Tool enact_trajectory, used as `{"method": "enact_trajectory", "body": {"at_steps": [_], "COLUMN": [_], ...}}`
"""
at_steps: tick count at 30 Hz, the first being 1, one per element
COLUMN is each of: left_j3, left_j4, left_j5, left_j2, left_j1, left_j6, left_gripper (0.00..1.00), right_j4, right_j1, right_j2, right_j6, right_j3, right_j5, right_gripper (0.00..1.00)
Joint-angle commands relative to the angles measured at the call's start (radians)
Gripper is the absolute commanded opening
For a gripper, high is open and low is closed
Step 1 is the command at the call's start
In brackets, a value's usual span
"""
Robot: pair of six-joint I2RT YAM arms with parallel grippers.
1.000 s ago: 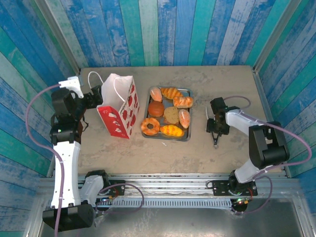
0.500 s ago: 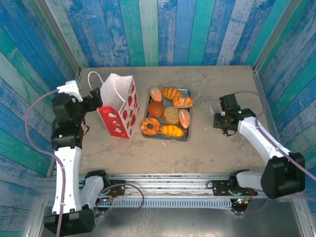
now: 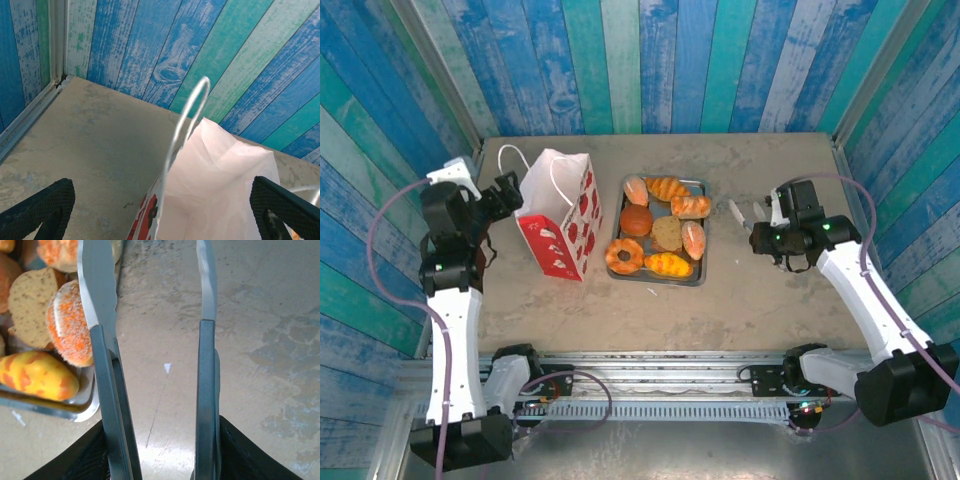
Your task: Place the fake bread into the paper bag
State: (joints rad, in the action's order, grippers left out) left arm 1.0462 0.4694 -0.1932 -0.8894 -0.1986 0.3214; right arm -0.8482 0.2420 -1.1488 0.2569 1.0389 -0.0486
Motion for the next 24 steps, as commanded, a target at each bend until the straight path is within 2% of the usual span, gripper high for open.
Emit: {"method": "enact_trajectory", "body": {"at_steps": [1,4,9,16,24], "left_j3": [0.053,0.061,-0.002,-0.129,-0.196], "left_j4": [0.061,0.067,0.025,-0.068,-0.09], "left_j5": [-0.116,-0.21,-0.432,-0.513,-0.509], "left_j2": [-0.039,-0.056,-0.071,-0.058,-0.042], "left_j1": [-0.057,-0.114,-0.239,-0.262,-0.265], "left_j6": [0.015,0.01,0.038,0.096,0.089], "left_gripper": [0.94,0.94,0.94,0.94,0.94], "right_j4": [-0.086,-0.106,-0.091,-0.06,-0.069], "right_j1": [0.014,0.026,0.053,0.163,0.253], "right_j2": [-0.002,-0.029,-0.109,-0.301,-0.57], "right_j6": [-0.063,-0.106,-0.169,-0.284,-0.425], "right_j3": [0.056,0.101,0.185,0.356,0.597], "right_j5": [-0.061,-0.05,-0.021,0.088,0.201], "right_gripper": [0.52,0.52,0.52,0.53,0.53]}}
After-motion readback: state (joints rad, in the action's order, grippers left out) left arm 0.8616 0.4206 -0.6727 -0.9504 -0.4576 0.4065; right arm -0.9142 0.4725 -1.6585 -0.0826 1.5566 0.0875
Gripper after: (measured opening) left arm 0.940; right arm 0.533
